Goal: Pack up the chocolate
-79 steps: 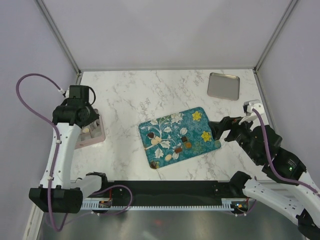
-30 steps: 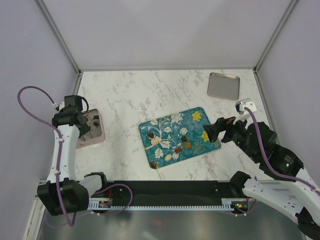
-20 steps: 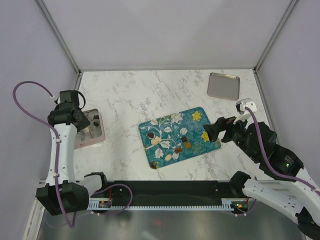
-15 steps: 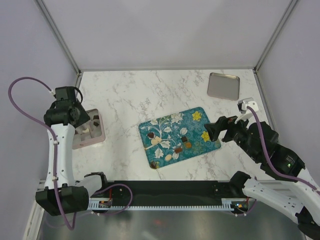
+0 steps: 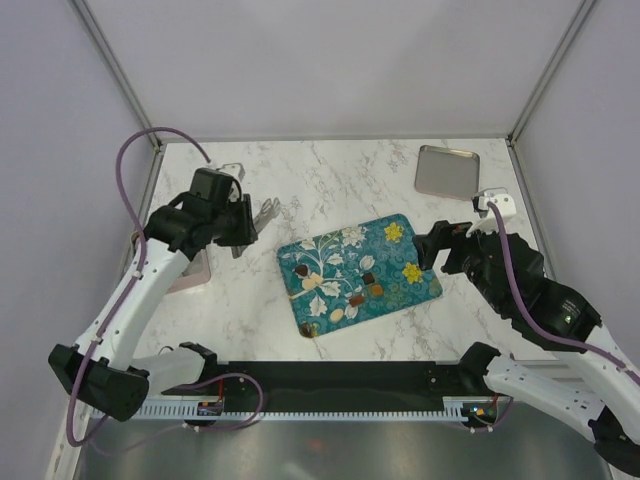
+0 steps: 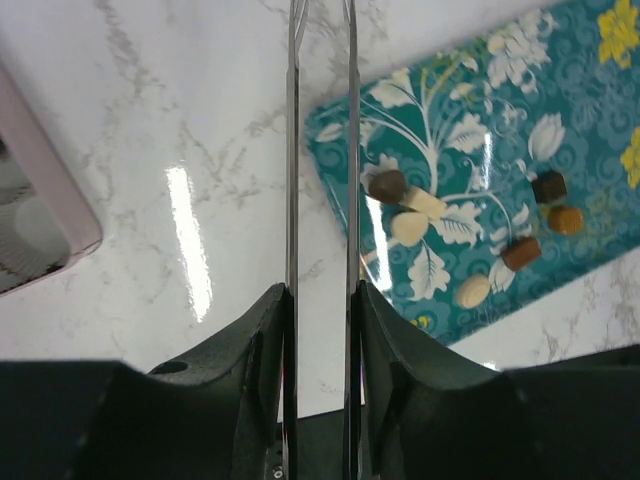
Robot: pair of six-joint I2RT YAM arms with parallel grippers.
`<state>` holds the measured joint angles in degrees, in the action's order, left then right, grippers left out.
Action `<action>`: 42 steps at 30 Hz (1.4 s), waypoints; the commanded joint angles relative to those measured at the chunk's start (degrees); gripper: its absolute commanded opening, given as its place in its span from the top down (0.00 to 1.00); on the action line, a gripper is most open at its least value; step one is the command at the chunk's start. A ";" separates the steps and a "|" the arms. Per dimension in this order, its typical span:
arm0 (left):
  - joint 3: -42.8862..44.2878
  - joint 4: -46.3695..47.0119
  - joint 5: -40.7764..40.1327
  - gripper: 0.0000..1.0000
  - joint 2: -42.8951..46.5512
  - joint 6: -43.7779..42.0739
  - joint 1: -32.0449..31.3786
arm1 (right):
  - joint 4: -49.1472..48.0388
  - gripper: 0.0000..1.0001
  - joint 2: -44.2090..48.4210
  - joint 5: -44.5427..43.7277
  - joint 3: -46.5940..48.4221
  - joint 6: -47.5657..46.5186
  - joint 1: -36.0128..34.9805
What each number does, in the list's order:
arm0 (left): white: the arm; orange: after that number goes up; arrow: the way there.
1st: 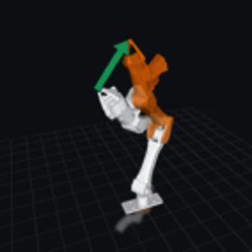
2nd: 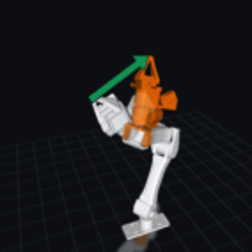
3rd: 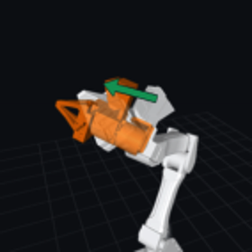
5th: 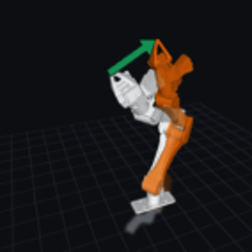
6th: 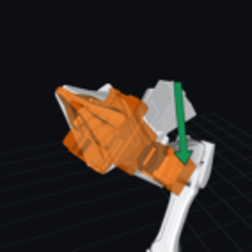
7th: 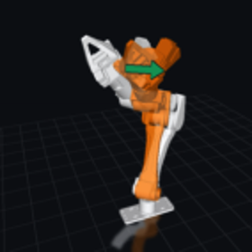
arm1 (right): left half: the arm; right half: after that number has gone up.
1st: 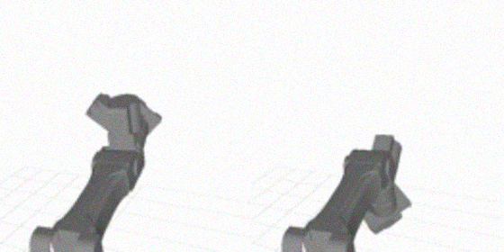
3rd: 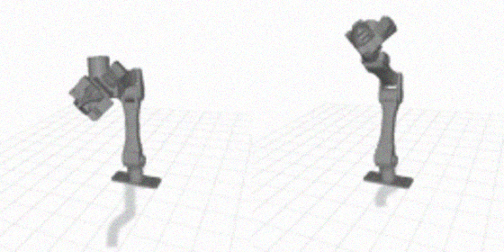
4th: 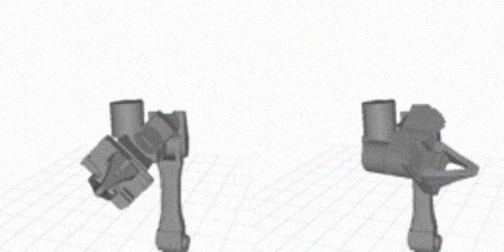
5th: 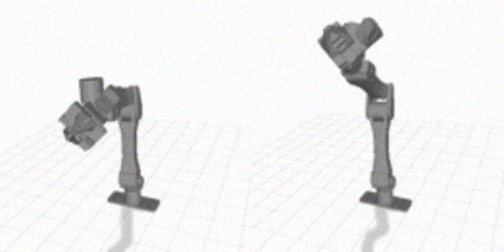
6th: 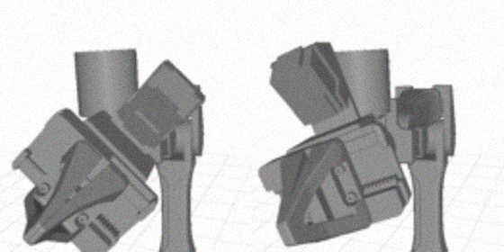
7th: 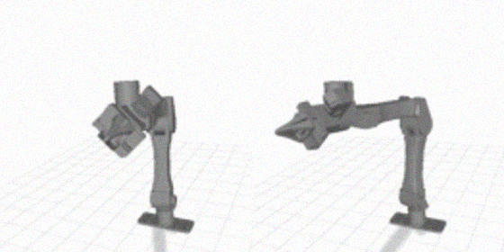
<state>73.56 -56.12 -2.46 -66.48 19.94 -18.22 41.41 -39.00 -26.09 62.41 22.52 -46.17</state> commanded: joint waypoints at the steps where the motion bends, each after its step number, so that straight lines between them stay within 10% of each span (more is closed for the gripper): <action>1: -1.13 3.47 1.58 0.60 -0.58 1.15 -8.29 | 0.43 0.06 -0.28 -5.55 0.25 -0.37 -0.15; 12: -7.90 1.89 -1.14 0.59 1.00 2.91 -20.71 | -0.80 0.06 -4.50 -10.04 1.40 1.12 -0.15; 42: -14.93 -1.27 0.17 0.55 5.13 4.14 -23.18 | -2.56 0.06 -4.32 -8.19 -0.98 2.61 -0.15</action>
<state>58.89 -57.71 -2.87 -62.57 22.96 -40.91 40.66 -43.33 -34.33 61.52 24.27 -46.17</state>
